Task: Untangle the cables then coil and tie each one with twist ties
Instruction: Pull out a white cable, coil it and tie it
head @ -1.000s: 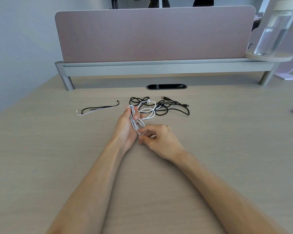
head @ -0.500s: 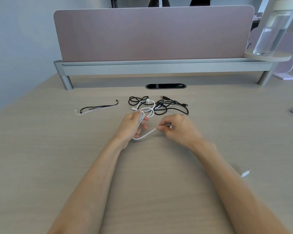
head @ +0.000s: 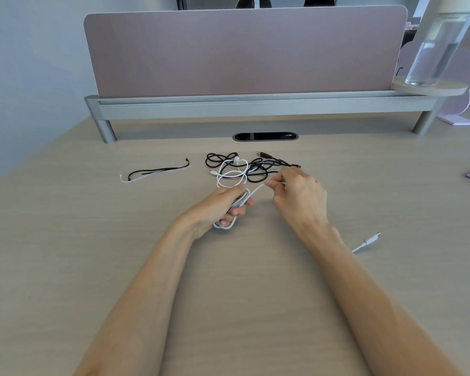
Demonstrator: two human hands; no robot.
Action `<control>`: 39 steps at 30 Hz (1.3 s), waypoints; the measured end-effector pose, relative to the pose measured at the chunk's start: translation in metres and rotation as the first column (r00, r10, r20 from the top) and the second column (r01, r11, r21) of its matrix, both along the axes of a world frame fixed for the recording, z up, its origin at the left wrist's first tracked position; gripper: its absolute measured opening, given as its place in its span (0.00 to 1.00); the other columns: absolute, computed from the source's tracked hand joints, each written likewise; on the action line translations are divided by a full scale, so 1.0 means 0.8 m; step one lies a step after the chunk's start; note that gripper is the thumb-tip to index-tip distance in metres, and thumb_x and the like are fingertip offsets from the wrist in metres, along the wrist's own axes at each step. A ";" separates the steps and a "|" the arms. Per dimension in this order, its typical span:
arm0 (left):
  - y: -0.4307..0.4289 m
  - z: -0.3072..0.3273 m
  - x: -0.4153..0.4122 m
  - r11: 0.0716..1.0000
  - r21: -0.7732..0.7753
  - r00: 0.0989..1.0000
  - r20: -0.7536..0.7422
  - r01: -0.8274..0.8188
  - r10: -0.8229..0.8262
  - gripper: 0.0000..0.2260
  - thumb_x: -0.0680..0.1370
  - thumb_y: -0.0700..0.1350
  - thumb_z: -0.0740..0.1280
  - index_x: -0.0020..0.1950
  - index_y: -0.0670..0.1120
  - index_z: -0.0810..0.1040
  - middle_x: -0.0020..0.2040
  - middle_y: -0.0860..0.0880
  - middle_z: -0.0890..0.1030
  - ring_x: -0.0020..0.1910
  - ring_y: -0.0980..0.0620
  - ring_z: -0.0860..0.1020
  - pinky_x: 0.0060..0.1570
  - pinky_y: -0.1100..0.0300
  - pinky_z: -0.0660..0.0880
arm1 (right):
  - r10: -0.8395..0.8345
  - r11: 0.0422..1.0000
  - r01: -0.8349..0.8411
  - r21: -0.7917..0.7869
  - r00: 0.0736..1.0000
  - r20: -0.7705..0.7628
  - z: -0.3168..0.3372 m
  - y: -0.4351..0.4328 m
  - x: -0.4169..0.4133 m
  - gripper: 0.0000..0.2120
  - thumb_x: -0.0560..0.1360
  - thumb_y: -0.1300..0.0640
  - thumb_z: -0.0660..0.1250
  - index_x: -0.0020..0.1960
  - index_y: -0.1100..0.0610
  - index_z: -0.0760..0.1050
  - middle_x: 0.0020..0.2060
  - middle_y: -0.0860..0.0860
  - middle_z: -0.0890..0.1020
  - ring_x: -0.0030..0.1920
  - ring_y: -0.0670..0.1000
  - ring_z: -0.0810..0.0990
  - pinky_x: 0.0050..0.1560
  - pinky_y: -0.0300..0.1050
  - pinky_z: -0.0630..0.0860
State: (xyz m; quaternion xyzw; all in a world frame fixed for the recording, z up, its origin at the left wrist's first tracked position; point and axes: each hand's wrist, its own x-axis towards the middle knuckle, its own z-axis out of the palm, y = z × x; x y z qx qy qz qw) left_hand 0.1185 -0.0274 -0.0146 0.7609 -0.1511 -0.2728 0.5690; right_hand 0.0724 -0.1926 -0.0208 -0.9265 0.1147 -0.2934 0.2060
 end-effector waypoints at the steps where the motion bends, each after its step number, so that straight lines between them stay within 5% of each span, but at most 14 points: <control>1: -0.002 -0.002 0.000 0.999 -0.021 1.000 0.006 -0.027 0.028 0.17 0.83 0.54 0.52 0.44 0.46 0.72 0.26 0.53 0.63 0.24 0.56 0.54 0.22 0.65 0.55 | -0.005 1.000 0.004 0.017 0.999 0.040 -0.001 0.003 0.000 0.08 0.78 0.50 0.64 0.47 0.54 0.78 0.49 0.49 0.80 0.46 0.60 0.79 0.39 0.47 0.69; 6: -0.007 -0.009 0.004 0.911 -0.306 0.961 -0.095 -0.276 0.259 0.16 0.84 0.51 0.51 0.44 0.45 0.72 0.28 0.51 0.63 0.21 0.56 0.56 0.22 0.65 0.56 | 0.225 0.964 -0.262 0.052 0.901 0.371 -0.016 0.033 -0.006 0.07 0.76 0.58 0.65 0.51 0.54 0.81 0.46 0.49 0.80 0.43 0.54 0.81 0.36 0.52 0.77; 10: -0.001 -0.010 0.011 0.805 -0.472 0.930 -0.251 -0.359 0.267 0.17 0.84 0.51 0.51 0.42 0.45 0.71 0.29 0.49 0.64 0.22 0.55 0.57 0.24 0.65 0.58 | 0.489 0.837 -0.544 0.056 0.792 0.366 -0.029 0.043 0.001 0.15 0.76 0.67 0.63 0.59 0.56 0.81 0.49 0.48 0.78 0.42 0.45 0.77 0.41 0.42 0.76; 13: 0.001 -0.010 0.011 0.776 -0.487 0.912 -0.298 -0.400 0.282 0.16 0.83 0.53 0.53 0.45 0.45 0.73 0.27 0.51 0.67 0.23 0.56 0.60 0.26 0.65 0.61 | 0.558 0.794 -0.606 0.044 0.756 0.342 -0.030 0.045 -0.001 0.14 0.74 0.70 0.65 0.56 0.60 0.82 0.48 0.46 0.74 0.37 0.36 0.73 0.41 0.25 0.66; 16: 0.000 -0.009 0.011 0.780 -0.487 0.912 -0.312 -0.393 0.266 0.18 0.82 0.57 0.53 0.48 0.44 0.72 0.28 0.51 0.68 0.25 0.55 0.60 0.29 0.63 0.62 | 0.579 0.787 -0.616 0.034 0.757 0.303 -0.030 0.046 -0.004 0.13 0.76 0.70 0.64 0.56 0.62 0.82 0.46 0.40 0.70 0.40 0.29 0.73 0.41 0.22 0.64; 21: 0.001 -0.007 0.011 0.801 -0.506 0.941 -0.268 -0.320 0.206 0.12 0.82 0.53 0.56 0.48 0.45 0.72 0.31 0.50 0.66 0.26 0.55 0.61 0.30 0.62 0.61 | 0.550 0.817 -0.577 0.028 0.791 0.267 -0.040 0.038 0.006 0.15 0.78 0.65 0.62 0.61 0.56 0.79 0.46 0.36 0.68 0.36 0.37 0.71 0.38 0.35 0.68; 24: 0.000 -0.011 0.009 0.812 -0.514 0.960 -0.194 -0.275 0.202 0.10 0.83 0.49 0.56 0.49 0.46 0.73 0.31 0.51 0.69 0.26 0.55 0.62 0.31 0.62 0.61 | 0.546 0.827 -0.562 -0.005 0.801 0.245 -0.042 0.038 0.008 0.16 0.78 0.64 0.61 0.63 0.55 0.78 0.47 0.47 0.72 0.34 0.43 0.66 0.35 0.47 0.73; 28: -0.003 -0.013 0.007 0.810 -0.508 0.956 -0.154 -0.292 0.248 0.11 0.83 0.49 0.55 0.55 0.44 0.73 0.32 0.50 0.71 0.26 0.55 0.64 0.31 0.61 0.64 | 0.573 0.801 -0.599 0.016 0.774 0.270 -0.040 0.042 0.007 0.15 0.77 0.63 0.63 0.62 0.57 0.79 0.47 0.46 0.71 0.36 0.35 0.71 0.40 0.29 0.65; 30: -0.004 -0.013 0.008 0.820 -0.493 0.957 -0.148 -0.291 0.251 0.10 0.83 0.49 0.55 0.55 0.45 0.73 0.34 0.49 0.70 0.27 0.55 0.66 0.32 0.62 0.65 | 0.591 0.786 -0.618 0.016 0.757 0.278 -0.041 0.043 0.006 0.14 0.77 0.63 0.63 0.61 0.58 0.79 0.47 0.47 0.73 0.36 0.35 0.71 0.41 0.28 0.66; 34: -0.003 -0.019 0.010 0.857 -0.455 0.971 -0.102 -0.240 0.217 0.13 0.83 0.52 0.53 0.56 0.49 0.75 0.43 0.49 0.75 0.40 0.53 0.75 0.42 0.60 0.72 | 0.609 0.776 -0.630 0.019 0.757 0.237 -0.046 0.050 0.007 0.13 0.78 0.57 0.61 0.60 0.54 0.79 0.48 0.48 0.74 0.36 0.48 0.73 0.37 0.53 0.75; 39: -0.001 -0.021 0.011 0.846 -0.486 0.976 -0.104 -0.218 0.191 0.18 0.84 0.54 0.50 0.59 0.46 0.75 0.46 0.46 0.74 0.41 0.51 0.72 0.43 0.59 0.71 | 0.585 0.789 -0.611 0.070 0.780 0.222 -0.049 0.049 0.010 0.15 0.78 0.57 0.61 0.62 0.50 0.78 0.50 0.47 0.74 0.39 0.52 0.77 0.39 0.56 0.77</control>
